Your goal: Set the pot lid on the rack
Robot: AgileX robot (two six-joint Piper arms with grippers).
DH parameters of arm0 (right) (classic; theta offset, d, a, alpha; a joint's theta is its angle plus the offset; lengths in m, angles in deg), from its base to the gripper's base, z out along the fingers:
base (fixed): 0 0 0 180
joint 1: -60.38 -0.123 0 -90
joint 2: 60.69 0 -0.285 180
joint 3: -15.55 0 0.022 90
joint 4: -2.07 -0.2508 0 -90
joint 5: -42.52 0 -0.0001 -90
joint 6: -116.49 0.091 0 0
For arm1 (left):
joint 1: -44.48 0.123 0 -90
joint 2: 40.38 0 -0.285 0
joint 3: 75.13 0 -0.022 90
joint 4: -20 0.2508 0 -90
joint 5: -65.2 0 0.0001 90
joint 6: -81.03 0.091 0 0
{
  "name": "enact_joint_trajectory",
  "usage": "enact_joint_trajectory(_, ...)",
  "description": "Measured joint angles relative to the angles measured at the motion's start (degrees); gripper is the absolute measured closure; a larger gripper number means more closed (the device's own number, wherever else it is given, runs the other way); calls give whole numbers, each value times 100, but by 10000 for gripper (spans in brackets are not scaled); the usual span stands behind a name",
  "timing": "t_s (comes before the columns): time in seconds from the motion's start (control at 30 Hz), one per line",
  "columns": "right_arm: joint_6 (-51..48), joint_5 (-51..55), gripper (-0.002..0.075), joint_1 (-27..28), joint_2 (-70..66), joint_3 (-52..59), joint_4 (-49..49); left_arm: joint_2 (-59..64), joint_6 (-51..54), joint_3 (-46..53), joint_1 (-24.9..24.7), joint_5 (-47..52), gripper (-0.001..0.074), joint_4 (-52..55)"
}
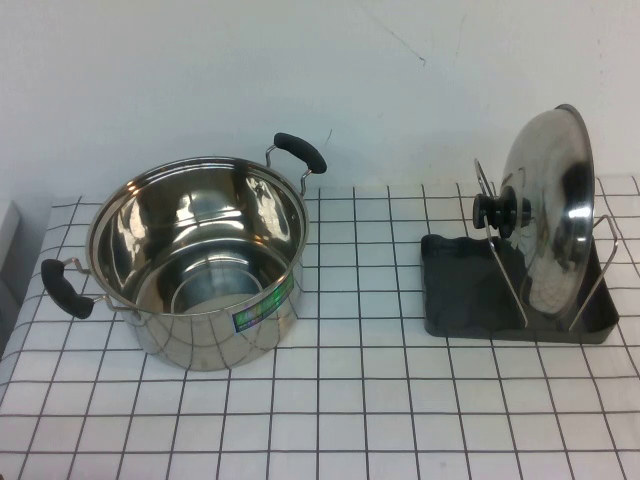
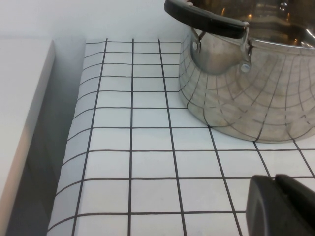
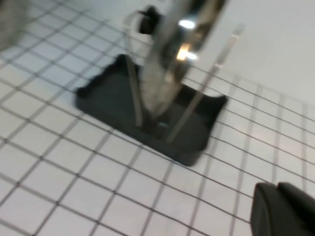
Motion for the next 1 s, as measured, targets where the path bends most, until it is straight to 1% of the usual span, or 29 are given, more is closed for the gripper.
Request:
enact_joint_trajectory(0.13,1361,-545,726,87,694,718,1119,0,0,0,0,0,737,0)
enact_joint_trajectory(0.27,1813,-821,726,258,1420,1436,1609,0,0,0,0,0,737,-8)
enact_joint_trajectory(0.43,1968,-792,726,422,1689,1880,1810,0,0,0,0,0,737,-8)
enact_joint_trajectory(1.0,2913,-657,726,466,1711,1892,1892,0,0,0,0,0,737,-8)
